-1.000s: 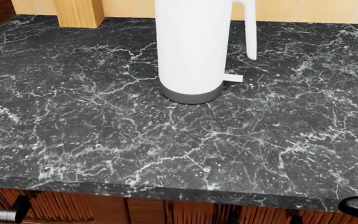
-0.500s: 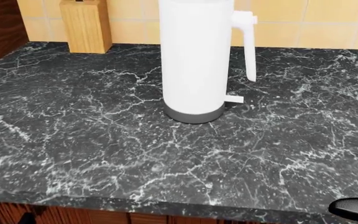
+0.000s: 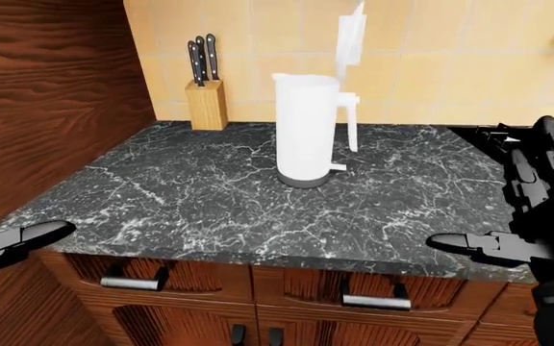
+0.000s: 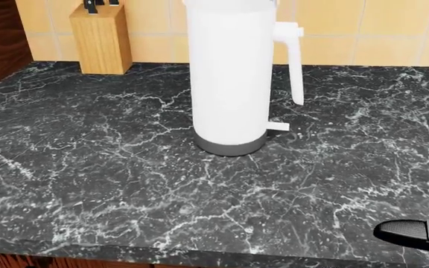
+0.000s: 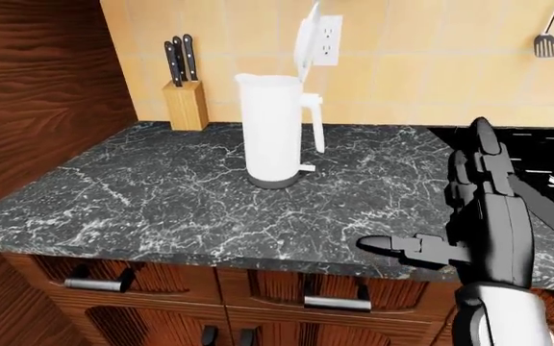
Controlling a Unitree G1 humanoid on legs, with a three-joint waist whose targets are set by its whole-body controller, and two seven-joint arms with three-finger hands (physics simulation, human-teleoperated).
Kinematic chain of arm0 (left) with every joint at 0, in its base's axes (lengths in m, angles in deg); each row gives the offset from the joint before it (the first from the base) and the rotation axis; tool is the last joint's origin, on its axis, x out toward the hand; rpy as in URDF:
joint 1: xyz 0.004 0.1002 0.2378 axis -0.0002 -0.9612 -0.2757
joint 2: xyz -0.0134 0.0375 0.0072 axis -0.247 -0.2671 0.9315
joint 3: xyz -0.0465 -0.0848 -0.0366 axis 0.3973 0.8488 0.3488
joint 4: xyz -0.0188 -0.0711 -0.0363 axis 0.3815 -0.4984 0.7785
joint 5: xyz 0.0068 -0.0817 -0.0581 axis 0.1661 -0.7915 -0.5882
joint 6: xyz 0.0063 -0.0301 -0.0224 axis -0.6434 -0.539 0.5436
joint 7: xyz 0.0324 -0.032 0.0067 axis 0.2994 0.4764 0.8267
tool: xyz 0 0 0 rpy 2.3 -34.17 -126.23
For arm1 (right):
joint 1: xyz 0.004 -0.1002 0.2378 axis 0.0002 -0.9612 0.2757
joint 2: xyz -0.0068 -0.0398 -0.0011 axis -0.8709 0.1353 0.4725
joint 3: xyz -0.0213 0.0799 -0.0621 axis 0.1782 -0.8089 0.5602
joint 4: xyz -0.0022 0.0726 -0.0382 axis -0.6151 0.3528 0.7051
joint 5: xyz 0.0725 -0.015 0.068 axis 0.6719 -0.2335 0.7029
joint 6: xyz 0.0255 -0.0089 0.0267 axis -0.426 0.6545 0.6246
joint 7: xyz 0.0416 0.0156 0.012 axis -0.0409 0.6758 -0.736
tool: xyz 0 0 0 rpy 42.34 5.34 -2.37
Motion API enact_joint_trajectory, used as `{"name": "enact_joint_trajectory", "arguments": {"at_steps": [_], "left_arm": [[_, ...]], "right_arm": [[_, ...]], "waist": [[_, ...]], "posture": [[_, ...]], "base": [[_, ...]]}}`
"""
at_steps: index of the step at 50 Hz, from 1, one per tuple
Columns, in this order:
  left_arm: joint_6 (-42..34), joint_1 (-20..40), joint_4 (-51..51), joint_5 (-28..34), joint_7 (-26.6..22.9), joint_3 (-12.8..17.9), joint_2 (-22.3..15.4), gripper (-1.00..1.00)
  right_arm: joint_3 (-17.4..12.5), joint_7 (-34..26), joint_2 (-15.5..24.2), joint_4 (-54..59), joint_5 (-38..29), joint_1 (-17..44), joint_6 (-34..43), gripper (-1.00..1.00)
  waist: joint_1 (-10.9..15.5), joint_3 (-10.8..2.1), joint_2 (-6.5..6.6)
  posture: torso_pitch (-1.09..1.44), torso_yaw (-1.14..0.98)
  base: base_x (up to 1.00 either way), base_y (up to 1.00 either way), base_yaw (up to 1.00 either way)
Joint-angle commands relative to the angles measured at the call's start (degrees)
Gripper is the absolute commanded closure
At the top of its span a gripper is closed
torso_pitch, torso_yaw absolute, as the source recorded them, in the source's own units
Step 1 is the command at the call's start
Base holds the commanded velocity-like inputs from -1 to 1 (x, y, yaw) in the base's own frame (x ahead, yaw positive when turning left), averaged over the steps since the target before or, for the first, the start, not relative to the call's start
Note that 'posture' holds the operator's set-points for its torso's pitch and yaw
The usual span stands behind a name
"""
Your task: Close the lid of the electric kettle.
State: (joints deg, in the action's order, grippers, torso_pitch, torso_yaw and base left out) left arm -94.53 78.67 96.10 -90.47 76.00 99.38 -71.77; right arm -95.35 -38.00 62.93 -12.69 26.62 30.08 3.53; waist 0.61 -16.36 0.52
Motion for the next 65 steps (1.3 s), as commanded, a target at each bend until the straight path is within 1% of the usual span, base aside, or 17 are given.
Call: {"name": "enact_joint_trajectory", "arguments": {"at_steps": [1,6,8,11,12,14,18,26,33,37,39,42,45,47,53,61,65], "left_arm": [[1.9,1.0,0.9,-0.1,-0.3,-0.1,-1.0,-1.0],[2.8,0.8,0.2,0.2,-0.6,-0.2,-0.9,-1.0],[3.4,0.8,-0.3,0.6,-0.7,-0.6,-0.7,-1.0],[3.7,0.8,-0.4,0.6,-0.8,-0.6,-0.6,-1.0],[3.7,0.7,-0.4,0.6,-0.8,-0.6,-0.7,-1.0],[4.5,0.7,-1.2,1.0,-1.1,-0.8,-0.5,-1.0],[4.9,0.6,-1.4,1.1,-1.1,-1.0,-0.4,-1.0],[0.4,0.6,2.1,-1.7,-0.1,1.6,-1.4,-1.0],[0.7,0.6,1.7,-2.0,0.0,1.9,-1.6,-1.0],[1.4,0.6,1.0,-1.7,-0.2,1.5,-1.4,-1.0],[2.4,0.4,0.2,-1.1,-0.4,1.1,-1.3,-1.0],[3.3,0.4,-0.6,-0.7,-0.8,0.8,-1.1,-1.0],[4.2,0.3,-1.3,-0.3,-1.0,0.5,-0.9,-1.0],[4.8,0.3,-1.7,0.0,-1.1,0.3,-0.8,-1.0],[5.5,0.2,-2.2,0.3,-1.2,-0.2,-0.5,-1.0],[5.7,0.0,-2.2,0.2,-1.2,0.0,-0.5,-1.0],[4.7,0.1,-1.4,-0.4,-1.0,0.5,-0.8,-1.0]], "right_arm": [[-0.1,-1.7,0.9,-0.6,-2.6,2.0,-1.0,-1.0],[0.3,-4.3,3.0,3.1,-6.1,4.6,-0.4,-1.0],[1.4,-4.9,4.0,4.5,-7.7,5.9,0.1,-1.0],[3.5,-5.7,6.4,7.5,-10.1,9.8,1.8,-1.0],[3.7,-6.0,6.7,8.1,-10.3,10.6,2.2,-1.0],[4.6,-6.8,9.1,9.1,-11.5,13.8,5.2,-1.0],[5.7,-8.3,11.4,11.0,-13.1,17.2,7.5,-1.0],[7.0,-12.4,18.1,14.9,-15.7,26.0,14.3,-1.0],[7.6,-14.8,20.6,18.3,-16.6,29.9,16.4,-1.0],[9.8,-17.0,24.5,21.9,-18.1,34.8,18.1,-1.0],[10.8,-18.0,25.5,23.9,-19.0,36.4,17.9,-1.0],[12.3,-19.3,25.8,26.6,-21.0,37.7,16.8,-1.0],[13.1,-20.8,26.0,29.5,-22.9,39.1,15.7,-1.0],[14.2,-22.5,27.0,31.4,-24.5,41.3,16.1,-1.0],[16.3,-26.5,27.5,36.9,-28.9,45.7,15.0,-1.0],[18.1,-32.3,28.0,42.2,-35.0,51.0,14.2,-1.0],[18.7,-34.5,27.5,45.9,-37.8,53.1,11.9,-1.0]], "waist": [[0.0,0.15,0.2],[0.0,0.15,0.33],[0.0,0.22,0.35],[-0.1,0.23,0.4],[-0.1,0.22,0.44],[-0.2,0.25,0.46],[-0.1,0.37,0.44],[-0.1,0.6,0.4],[0.0,0.74,0.51],[-0.1,0.77,0.62],[-0.1,0.82,0.7],[-0.1,0.85,0.73],[-0.2,0.79,0.71],[-0.2,0.76,0.71],[-0.3,0.85,0.92],[-0.4,0.85,1.24],[-0.4,0.96,1.42]], "posture": [[-0.39,0.0],[-0.39,0.0],[-0.39,0.0],[-0.39,0.0],[-0.39,0.0],[-0.39,0.0],[-0.39,0.0],[-0.39,0.0],[-0.39,0.0],[-0.39,0.0],[-0.39,0.0],[-0.39,0.0],[-0.39,0.0],[-0.39,0.0],[-0.39,0.0],[-0.39,0.0],[-0.39,0.0]], "base": [[0.0,0.0,0.0],[0.0,0.0,0.0],[0.0,0.0,0.0],[0.0,0.0,0.0],[0.0,0.0,0.0],[0.0,0.0,0.0],[0.0,0.0,0.0],[0.0,0.0,0.0],[0.0,0.0,0.0],[0.0,0.0,0.0],[0.0,0.0,0.0],[0.0,0.0,0.0],[0.0,0.0,0.0],[0.0,0.0,0.0],[0.0,0.0,0.0],[0.0,0.0,0.0],[0.0,0.0,0.0]]}}
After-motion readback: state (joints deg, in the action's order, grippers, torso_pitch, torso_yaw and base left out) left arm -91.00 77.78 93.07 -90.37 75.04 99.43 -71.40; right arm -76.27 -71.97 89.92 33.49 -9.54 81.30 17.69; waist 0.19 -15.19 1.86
